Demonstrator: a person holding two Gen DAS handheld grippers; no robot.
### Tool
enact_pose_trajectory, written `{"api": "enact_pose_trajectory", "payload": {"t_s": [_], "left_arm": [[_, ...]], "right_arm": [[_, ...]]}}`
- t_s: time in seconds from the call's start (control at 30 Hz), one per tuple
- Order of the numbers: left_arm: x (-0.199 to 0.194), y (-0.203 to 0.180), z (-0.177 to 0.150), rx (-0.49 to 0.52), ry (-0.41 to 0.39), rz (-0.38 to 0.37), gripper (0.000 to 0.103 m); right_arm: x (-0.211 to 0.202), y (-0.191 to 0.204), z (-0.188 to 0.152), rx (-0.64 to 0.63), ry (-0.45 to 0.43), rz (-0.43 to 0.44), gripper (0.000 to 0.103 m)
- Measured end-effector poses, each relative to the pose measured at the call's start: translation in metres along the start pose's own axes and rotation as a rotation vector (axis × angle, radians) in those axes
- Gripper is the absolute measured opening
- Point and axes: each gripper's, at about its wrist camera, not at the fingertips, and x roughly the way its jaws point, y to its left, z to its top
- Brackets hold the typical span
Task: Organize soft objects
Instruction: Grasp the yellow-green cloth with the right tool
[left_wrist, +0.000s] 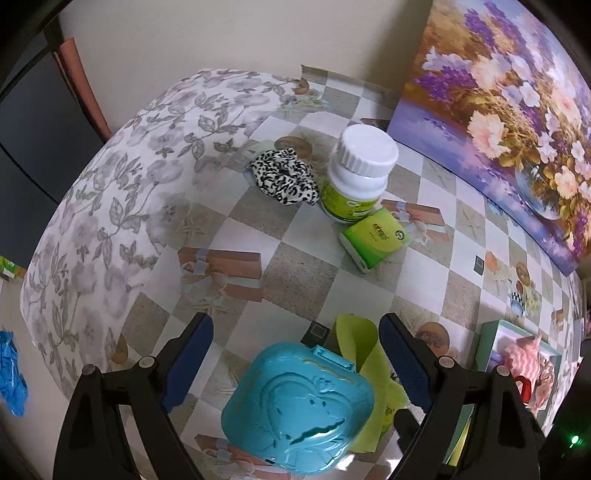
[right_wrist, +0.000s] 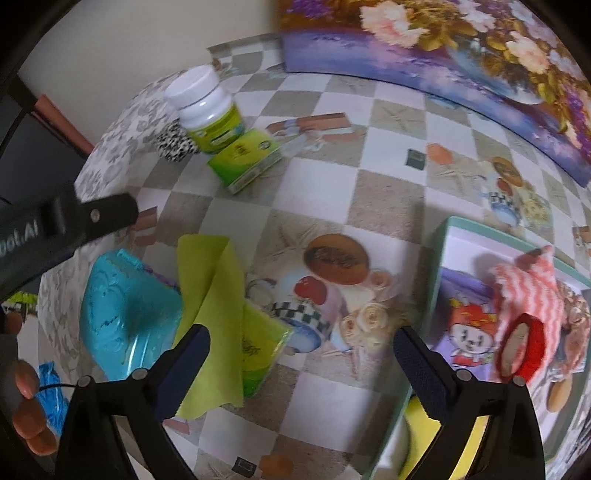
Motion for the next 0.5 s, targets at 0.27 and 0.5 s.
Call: {"api": "enact_pose_trajectory", "payload": {"t_s": [0.27,0.5], "left_arm": [[0.007,0.007,0.0,-0.012,0.019,0.007,0.092],[0.009,0.013,0.002,-0.033,0.019,0.002,0.092]], "right_arm": [[0.008,0.013,-0.006,-0.043,0.013,0.079,0.066],[0.017,0.023,-0.009,-0.075,0.041,0.119,0.04]]}}
